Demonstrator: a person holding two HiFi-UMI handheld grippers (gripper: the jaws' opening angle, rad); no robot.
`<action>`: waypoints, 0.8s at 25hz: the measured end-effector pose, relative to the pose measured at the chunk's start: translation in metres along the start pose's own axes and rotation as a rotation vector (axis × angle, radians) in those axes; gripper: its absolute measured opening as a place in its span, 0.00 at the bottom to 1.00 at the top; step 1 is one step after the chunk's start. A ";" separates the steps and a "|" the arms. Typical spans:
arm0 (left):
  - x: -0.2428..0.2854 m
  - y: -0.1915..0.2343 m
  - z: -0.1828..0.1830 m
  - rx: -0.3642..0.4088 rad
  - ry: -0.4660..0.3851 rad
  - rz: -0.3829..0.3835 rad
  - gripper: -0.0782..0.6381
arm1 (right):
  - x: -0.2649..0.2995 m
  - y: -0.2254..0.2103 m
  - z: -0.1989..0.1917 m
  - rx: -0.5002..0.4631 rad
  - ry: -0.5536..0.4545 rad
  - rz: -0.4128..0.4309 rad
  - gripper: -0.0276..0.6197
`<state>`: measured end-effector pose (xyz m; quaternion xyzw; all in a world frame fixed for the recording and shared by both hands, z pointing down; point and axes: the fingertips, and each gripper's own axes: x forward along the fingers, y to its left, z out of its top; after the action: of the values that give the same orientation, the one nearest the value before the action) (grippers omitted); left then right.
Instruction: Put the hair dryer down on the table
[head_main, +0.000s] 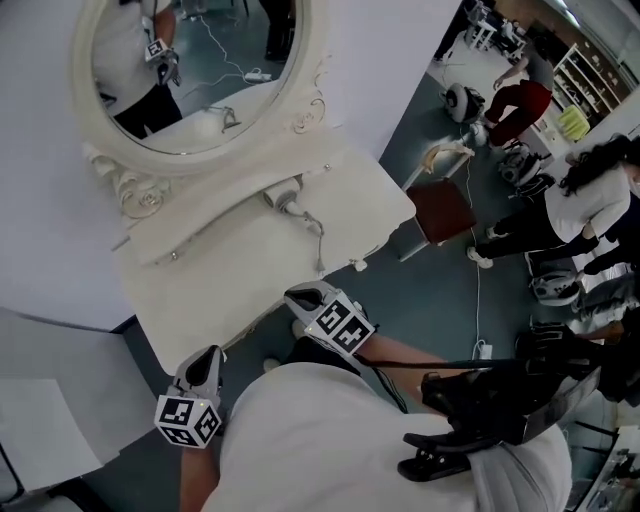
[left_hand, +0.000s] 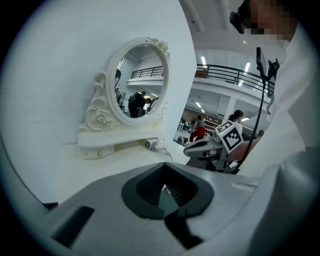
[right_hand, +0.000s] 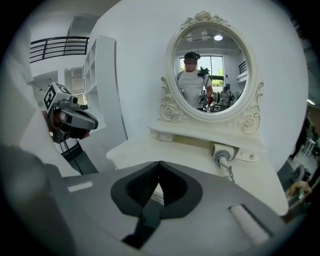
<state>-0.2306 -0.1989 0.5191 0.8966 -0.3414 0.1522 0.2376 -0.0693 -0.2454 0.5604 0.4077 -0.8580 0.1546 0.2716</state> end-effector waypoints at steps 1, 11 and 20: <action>0.000 -0.001 -0.001 0.003 0.000 -0.006 0.10 | 0.000 0.003 -0.001 -0.002 0.000 0.000 0.05; -0.007 -0.001 -0.010 -0.005 0.008 -0.026 0.10 | -0.002 0.020 0.004 -0.039 0.008 0.002 0.05; -0.004 0.004 -0.011 -0.011 0.016 -0.032 0.10 | 0.005 0.023 0.005 -0.059 0.017 0.012 0.04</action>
<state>-0.2373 -0.1930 0.5280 0.8995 -0.3257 0.1537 0.2475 -0.0916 -0.2367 0.5577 0.3932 -0.8622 0.1340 0.2898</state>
